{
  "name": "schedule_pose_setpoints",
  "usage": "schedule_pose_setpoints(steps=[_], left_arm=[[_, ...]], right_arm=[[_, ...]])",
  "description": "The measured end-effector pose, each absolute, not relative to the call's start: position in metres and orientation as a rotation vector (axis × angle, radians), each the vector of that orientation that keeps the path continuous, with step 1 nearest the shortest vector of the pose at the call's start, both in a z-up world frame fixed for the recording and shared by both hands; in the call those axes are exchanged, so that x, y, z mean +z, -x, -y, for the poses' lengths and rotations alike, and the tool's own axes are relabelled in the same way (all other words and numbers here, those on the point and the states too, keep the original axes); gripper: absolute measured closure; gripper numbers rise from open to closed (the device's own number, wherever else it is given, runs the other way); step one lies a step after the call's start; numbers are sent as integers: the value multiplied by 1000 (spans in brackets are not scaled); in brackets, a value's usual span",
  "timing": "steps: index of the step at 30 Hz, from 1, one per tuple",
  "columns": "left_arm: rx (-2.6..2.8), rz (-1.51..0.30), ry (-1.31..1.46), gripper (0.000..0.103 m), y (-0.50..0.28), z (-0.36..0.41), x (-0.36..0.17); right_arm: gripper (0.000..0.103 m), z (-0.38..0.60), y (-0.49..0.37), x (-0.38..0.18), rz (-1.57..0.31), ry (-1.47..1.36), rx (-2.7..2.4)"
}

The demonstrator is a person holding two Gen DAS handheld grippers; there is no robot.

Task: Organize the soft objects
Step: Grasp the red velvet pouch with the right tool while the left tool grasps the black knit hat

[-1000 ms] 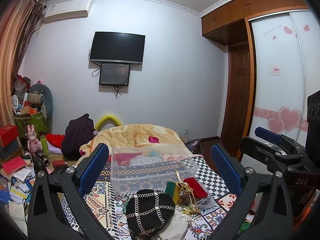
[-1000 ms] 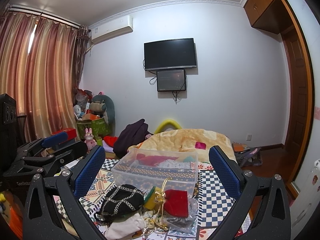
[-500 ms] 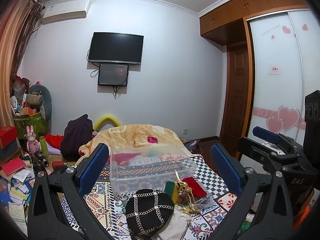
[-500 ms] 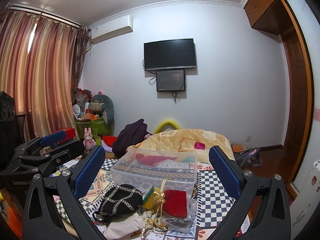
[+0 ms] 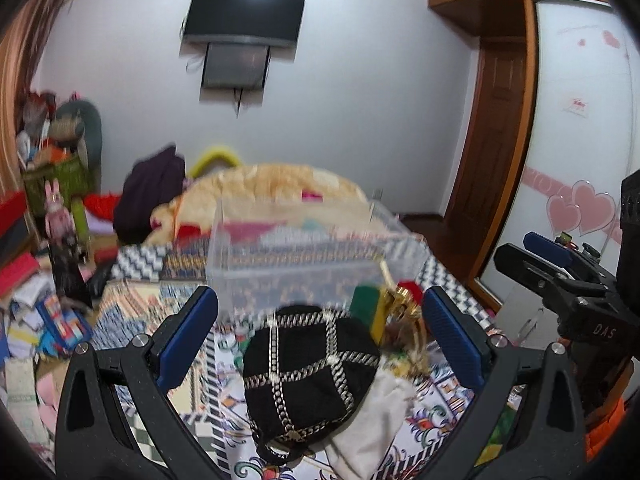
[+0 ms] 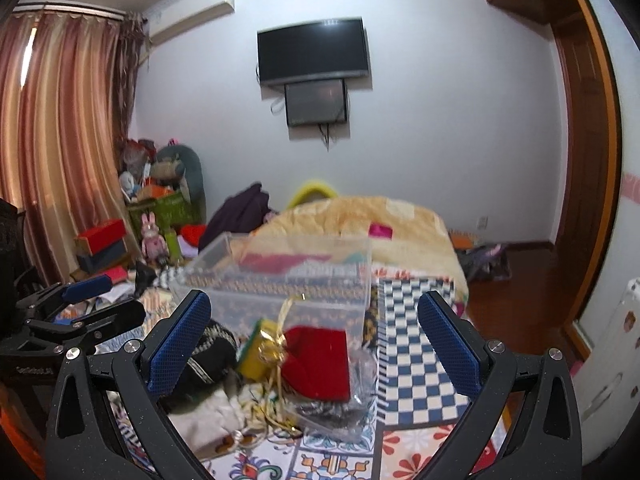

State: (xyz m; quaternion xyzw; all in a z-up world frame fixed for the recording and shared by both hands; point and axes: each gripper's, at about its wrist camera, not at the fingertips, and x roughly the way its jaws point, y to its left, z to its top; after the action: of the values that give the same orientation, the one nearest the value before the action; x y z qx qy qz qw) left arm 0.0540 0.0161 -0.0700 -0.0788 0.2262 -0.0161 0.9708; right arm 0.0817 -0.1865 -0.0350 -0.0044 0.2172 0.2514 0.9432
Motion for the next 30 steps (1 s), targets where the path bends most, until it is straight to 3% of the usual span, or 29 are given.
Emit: schedule_pose_setpoints(steps=[14,17,19,25,30], left_arm=[[-22,-615,207,0,-91,-26,-133],[-41,-610,228,5,-91,-28,-135],[-66,-622,236,17,-93,-30,-137],[-92,-627,261,29,-94,-33,-144],[-106,-625,286,40,-92,-36,-143]], right_arm=[[0,180,-112,-88,-667,-29,582],[2,173,-113,-95,-686,-15,605],[10,170,-115,-97,-694,-4,612],[39,169,-122,-107,-726,-7,614],[51,174,-125,-106,-725,-35,613]])
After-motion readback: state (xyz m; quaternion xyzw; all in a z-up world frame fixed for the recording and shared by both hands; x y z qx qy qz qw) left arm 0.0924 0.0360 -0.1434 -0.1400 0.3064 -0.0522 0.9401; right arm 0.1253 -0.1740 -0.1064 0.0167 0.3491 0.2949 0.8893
